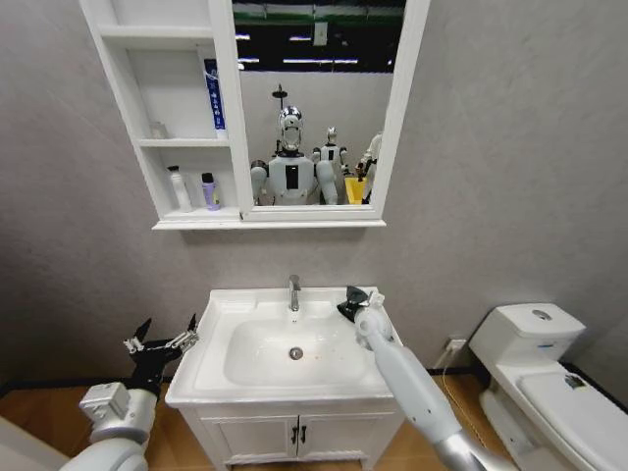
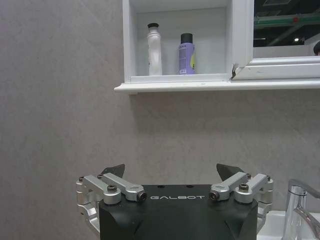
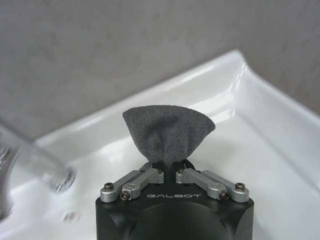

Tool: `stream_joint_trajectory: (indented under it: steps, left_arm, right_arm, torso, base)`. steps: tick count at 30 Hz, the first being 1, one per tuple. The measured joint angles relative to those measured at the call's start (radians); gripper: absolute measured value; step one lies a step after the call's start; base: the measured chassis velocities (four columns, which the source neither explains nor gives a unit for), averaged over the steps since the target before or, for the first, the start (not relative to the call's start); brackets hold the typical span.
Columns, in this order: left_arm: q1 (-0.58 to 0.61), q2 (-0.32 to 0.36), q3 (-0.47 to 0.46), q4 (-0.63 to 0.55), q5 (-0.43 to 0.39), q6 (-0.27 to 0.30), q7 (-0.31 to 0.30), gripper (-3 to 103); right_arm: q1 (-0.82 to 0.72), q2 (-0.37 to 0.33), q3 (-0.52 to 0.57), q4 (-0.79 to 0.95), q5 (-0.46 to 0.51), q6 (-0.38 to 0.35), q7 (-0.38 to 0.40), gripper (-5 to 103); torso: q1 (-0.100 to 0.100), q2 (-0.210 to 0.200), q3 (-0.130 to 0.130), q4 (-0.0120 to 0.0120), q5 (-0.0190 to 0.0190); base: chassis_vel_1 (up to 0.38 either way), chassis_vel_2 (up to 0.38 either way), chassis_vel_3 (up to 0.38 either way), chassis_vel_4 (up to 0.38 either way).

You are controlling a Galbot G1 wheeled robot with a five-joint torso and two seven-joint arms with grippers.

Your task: Move facial cleanser and shampoo from washbasin to cabinet, then wipe washbasin with towel.

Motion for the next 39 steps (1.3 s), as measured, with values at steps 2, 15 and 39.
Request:
stream_joint_trajectory:
  steps: [2,15,39]
  left_arm:
    - [0.000,0.000,0.000,0.000,0.000,0.000,0.000,100]
    - [0.000,0.000,0.000,0.000,0.000,0.000,0.000,100]
    - [0.000,0.000,0.000,0.000,0.000,0.000,0.000,100]
  right_arm:
    - [-0.018,-0.007,-0.020,0.043,0.079,-0.026,0.050,5]
    - [0.091,0.011,-0.054,-0.134,0.301,-0.243,0.136,5]
    - [0.126,0.035,-0.041,-0.347,0.089,-0.246,0.007,5]
  torso:
    - [0.000,0.000,0.000,-0.0001,0.0000]
    - [0.000,0.000,0.000,0.0000,0.0001]
    - [0.000,0.000,0.000,0.0002,0.0002]
  base:
    - [0.000,0.000,0.000,0.000]
    - [0.000,0.000,0.000,0.000]
    - [0.000,0.000,0.000,0.000]
